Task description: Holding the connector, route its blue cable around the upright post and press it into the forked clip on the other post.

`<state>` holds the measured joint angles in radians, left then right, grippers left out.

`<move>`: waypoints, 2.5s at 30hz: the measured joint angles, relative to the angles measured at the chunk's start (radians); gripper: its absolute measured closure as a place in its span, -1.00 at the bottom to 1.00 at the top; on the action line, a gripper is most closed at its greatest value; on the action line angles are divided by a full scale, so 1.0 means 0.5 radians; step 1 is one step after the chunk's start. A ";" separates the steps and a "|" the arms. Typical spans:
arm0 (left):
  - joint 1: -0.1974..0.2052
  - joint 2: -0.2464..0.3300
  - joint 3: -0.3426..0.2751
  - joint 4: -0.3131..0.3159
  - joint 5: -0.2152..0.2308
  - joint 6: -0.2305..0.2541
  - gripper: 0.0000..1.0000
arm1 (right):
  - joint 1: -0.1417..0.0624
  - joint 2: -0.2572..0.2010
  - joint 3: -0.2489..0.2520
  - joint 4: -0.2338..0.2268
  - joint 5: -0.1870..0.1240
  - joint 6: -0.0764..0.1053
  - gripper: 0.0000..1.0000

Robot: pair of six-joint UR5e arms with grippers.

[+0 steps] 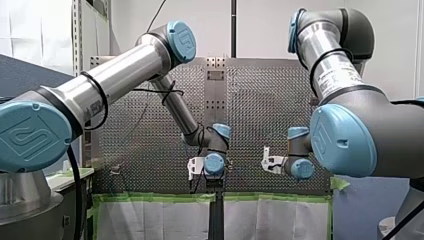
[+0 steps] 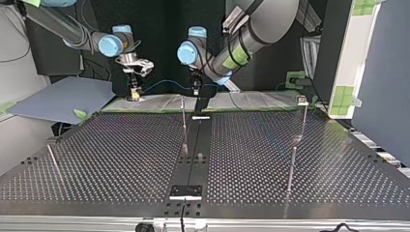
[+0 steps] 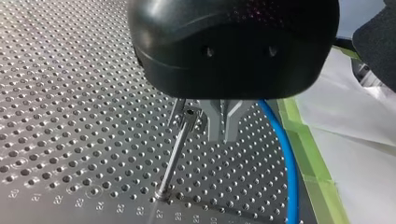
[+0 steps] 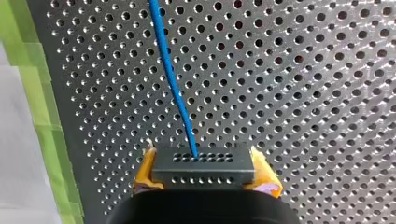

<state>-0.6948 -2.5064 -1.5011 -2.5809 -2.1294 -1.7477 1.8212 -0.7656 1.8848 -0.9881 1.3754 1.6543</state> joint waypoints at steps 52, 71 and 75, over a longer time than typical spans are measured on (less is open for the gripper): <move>0.140 -0.102 0.245 -0.120 0.160 -0.020 0.83 | -0.023 0.044 -0.175 0.021 0.015 0.063 1.00; 0.236 -0.103 0.382 -0.247 0.232 -0.023 0.83 | -0.057 0.047 -0.220 0.057 0.135 0.079 1.00; 0.253 -0.103 0.382 -0.252 0.247 -0.022 0.83 | -0.061 0.050 -0.230 0.064 0.141 0.080 1.00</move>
<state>-0.5682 -2.5578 -1.3100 -2.7068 -2.0059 -1.7587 1.7907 -0.7404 1.7695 -0.9560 1.4459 1.6944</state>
